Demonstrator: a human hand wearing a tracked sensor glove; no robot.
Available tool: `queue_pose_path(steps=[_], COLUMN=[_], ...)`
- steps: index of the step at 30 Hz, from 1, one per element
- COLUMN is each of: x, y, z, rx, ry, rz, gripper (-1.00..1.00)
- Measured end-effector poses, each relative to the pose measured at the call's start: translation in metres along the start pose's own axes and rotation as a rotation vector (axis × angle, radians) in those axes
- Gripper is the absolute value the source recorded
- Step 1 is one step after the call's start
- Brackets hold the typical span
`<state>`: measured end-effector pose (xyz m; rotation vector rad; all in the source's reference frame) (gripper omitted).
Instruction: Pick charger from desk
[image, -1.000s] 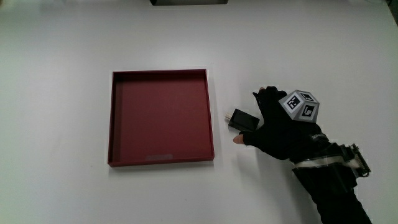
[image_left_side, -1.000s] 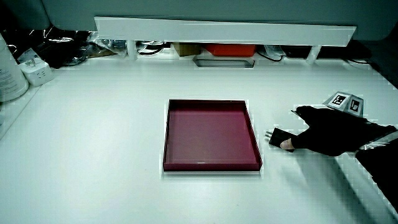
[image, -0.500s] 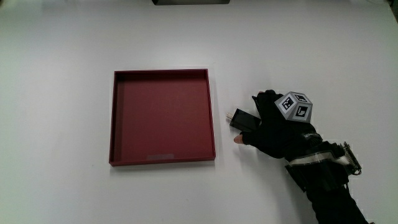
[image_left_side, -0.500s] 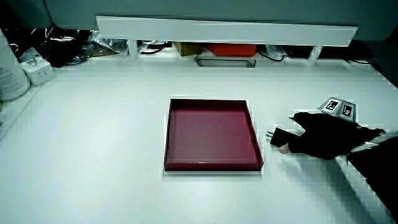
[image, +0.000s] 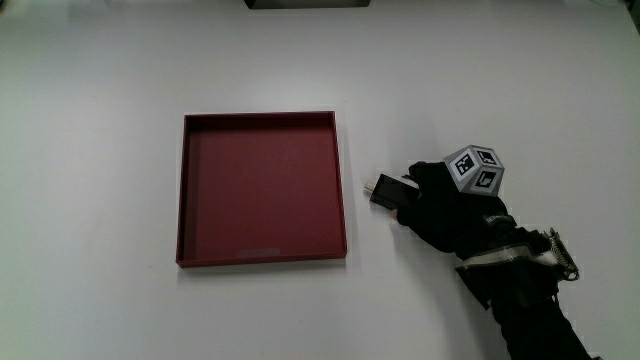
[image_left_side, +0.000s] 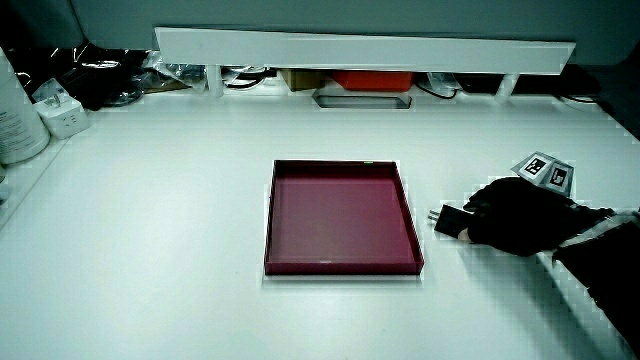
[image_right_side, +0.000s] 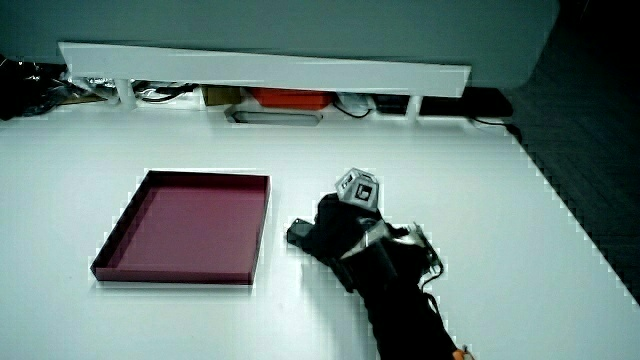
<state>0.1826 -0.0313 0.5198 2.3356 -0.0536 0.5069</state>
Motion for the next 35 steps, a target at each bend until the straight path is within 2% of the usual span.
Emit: queue_pose_path(steps=[6, 8, 16, 25, 30, 31, 32, 33, 35], x=[-0.003, 0.0, 0.0, -0.005, -0.025, -0.029, -0.035, -0.042, -0.056], y=[0.001, 0.003, 0.001, -0.003, -0.015, -0.016, -0.017, -0.02, -0.023], z=[0.0, -0.003, -0.003, 0.004, 0.019, 0.021, 0.025, 0.028, 0.034], rx=[0.005, 0.002, 0.037, 0.062, 0.106, 0.098, 0.088, 0.111, 0.109], ry=[0.007, -0.006, -0.012, -0.014, 0.001, 0.012, 0.03, 0.021, 0.024], rz=[0.011, -0.003, 0.017, 0.056, 0.127, 0.147, 0.167, 0.178, 0.226], gripper=[0.69, 0.75, 1.0, 1.0, 1.0, 1.0, 1.0, 1.0, 1.0])
